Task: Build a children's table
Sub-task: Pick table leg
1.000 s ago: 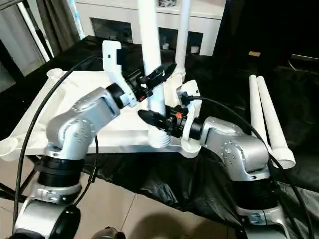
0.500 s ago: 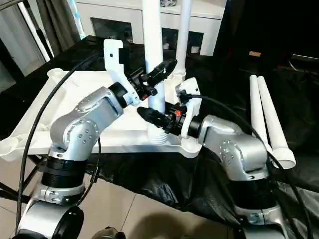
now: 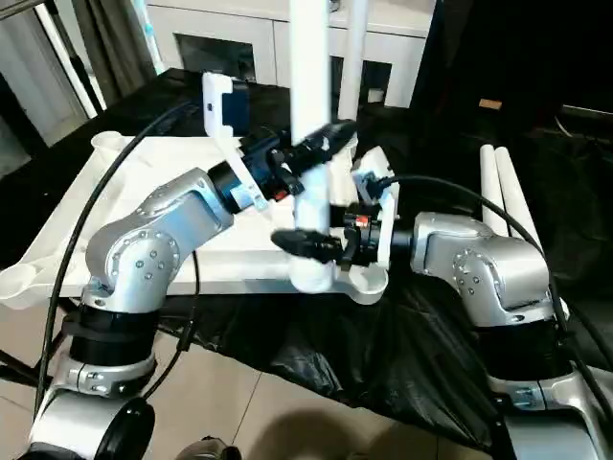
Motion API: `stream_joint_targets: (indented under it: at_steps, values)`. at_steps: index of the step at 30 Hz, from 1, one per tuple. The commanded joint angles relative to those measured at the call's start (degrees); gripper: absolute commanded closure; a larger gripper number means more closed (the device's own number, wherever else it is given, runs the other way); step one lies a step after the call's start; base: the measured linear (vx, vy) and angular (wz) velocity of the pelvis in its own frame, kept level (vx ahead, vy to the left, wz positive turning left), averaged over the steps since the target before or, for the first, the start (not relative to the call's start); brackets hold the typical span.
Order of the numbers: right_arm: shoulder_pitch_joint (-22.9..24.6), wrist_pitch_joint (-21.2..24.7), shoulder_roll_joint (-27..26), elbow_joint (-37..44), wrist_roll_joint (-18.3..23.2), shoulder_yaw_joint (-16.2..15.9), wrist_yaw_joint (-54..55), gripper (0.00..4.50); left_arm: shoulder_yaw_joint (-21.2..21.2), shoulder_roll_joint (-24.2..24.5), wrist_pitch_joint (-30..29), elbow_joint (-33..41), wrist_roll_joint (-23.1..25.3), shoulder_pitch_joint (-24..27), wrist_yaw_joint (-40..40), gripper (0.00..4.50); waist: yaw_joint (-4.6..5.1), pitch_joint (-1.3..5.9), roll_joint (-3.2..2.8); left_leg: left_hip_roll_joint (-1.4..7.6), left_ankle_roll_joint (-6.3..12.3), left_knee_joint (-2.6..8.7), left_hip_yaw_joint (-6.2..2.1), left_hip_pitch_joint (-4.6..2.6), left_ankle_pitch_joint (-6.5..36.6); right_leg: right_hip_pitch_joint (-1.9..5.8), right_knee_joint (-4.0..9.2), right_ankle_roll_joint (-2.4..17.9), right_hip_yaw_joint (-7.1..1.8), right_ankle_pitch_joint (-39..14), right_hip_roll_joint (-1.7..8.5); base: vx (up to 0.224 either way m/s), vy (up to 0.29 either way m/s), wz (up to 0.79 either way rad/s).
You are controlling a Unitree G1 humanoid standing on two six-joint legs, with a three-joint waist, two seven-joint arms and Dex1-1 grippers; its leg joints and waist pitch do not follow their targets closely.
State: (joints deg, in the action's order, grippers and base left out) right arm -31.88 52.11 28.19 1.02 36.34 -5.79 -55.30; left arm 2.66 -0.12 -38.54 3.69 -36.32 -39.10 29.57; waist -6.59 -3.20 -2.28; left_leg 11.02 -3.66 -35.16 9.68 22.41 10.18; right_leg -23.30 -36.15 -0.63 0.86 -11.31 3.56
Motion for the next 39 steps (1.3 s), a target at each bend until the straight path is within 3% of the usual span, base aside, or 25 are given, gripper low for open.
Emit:
stream_joint_targets:
  at_steps: [1, 24, 29, 39]
  values:
    - [-1.3, 0.7, 0.6, -0.5, -0.1, -0.5, -0.8, 0.62, 0.7, 0.8, -0.8, 1.4, -0.5, -0.1, 1.2, 2.64, -0.25, 4.17, 1.58, 1.05, 1.36, 3.48, -0.14, -0.64, 5.6, 3.21, 4.15, 11.9, -1.35, -6.6, 3.10, 0.000, 0.000, 0.00]
    - [-1.2, 0.8, 1.0, -1.8, 0.1, -0.3, -2.6, 0.62, 1.3, 1.2, -1.6, 0.9, -1.0, -0.4, 3.1, 2.64, -0.25, 4.34, 1.20, 1.04, 1.26, 3.38, -0.17, -0.73, 5.6, 3.35, 3.99, 13.1, -1.31, -4.6, 3.00, 0.000, 0.000, 0.00]
    - [-1.3, 0.6, 0.8, -2.1, 0.2, -0.3, -2.8, 1.22, 1.2, 1.1, -1.6, 0.6, -0.9, -0.6, 3.4, 2.64, -0.26, 4.36, 1.20, 1.03, 1.38, 3.35, -0.17, -0.71, 5.5, 3.37, 3.95, 13.2, -1.30, -4.3, 3.02, 0.000, 0.000, 0.00]
    - [-1.3, 0.0, 0.3, -2.9, -0.1, -0.3, -3.2, 1.95, 1.6, 1.8, -1.1, 0.3, -0.1, -0.7, 4.2, 2.64, -0.26, 4.38, 1.09, 1.07, 1.29, 3.38, -0.21, -0.74, 5.6, 3.33, 3.92, 13.2, -1.28, -4.2, 3.04, 0.000, 0.000, 0.00]
